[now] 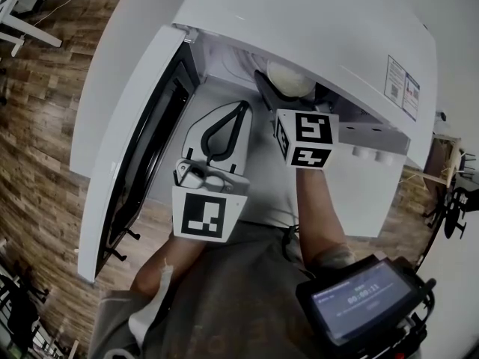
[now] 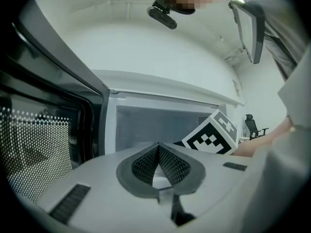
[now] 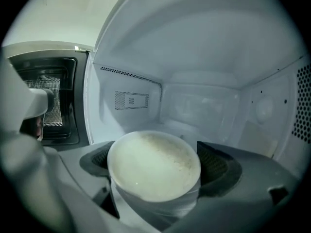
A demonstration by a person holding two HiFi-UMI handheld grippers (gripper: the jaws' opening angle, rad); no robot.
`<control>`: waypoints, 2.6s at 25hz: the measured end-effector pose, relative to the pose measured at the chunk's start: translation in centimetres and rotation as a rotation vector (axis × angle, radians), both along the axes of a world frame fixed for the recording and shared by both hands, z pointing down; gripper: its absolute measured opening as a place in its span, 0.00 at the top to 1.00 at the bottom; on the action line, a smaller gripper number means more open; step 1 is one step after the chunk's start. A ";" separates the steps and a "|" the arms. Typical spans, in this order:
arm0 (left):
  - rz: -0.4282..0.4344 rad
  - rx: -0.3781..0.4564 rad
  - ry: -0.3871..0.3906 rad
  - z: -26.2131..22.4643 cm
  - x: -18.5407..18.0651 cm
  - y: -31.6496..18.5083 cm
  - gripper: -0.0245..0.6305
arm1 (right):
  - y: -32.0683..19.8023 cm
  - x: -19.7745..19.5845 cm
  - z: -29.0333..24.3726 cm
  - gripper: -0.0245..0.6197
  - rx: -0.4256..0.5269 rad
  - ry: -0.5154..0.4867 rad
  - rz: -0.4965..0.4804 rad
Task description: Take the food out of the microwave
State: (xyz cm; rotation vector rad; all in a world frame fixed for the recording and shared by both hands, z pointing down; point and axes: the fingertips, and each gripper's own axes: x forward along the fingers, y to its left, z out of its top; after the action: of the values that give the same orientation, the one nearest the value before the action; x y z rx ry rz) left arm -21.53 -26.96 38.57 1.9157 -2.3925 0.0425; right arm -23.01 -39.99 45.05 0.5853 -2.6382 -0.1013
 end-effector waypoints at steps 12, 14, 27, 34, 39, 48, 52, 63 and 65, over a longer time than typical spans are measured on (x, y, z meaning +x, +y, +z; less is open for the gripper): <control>-0.074 -0.009 0.006 -1.1 2.6 2.4 0.95 | 4.4 3.6 -2.7 0.15 0.058 -0.058 -0.093; -0.082 -0.007 0.012 -1.5 3.8 2.9 0.95 | 5.6 4.7 -3.5 0.15 0.059 -0.066 -0.115; -0.116 0.004 0.020 -2.7 12.8 6.7 0.95 | 13.0 14.5 -4.7 0.15 0.075 -0.074 -0.227; -0.120 -0.009 0.025 -1.5 15.1 7.3 0.95 | 13.4 19.9 -0.8 0.15 0.048 -0.003 -0.222; -0.114 -0.028 0.047 0.1 16.1 7.1 0.95 | 12.9 22.0 2.4 0.15 0.016 0.052 -0.206; -0.136 -0.044 0.036 1.2 16.5 6.9 0.95 | 12.6 23.1 5.4 0.15 -0.028 0.109 -0.246; -0.155 -0.045 0.022 0.8 16.4 7.2 0.95 | 12.6 23.1 6.0 0.15 -0.041 0.131 -0.265; -0.168 -0.043 -0.011 -0.3 16.7 7.2 0.95 | 12.7 23.6 6.6 0.15 -0.067 0.169 -0.300; -0.176 -0.041 -0.026 -0.8 16.6 7.4 0.95 | 12.7 23.9 5.9 0.14 -0.066 0.145 -0.302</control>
State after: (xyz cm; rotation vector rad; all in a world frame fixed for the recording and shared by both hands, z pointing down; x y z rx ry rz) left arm -4.91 -19.56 37.73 1.6908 -2.5456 0.1065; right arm 0.92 -27.34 50.91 0.1475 -2.5572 -0.1404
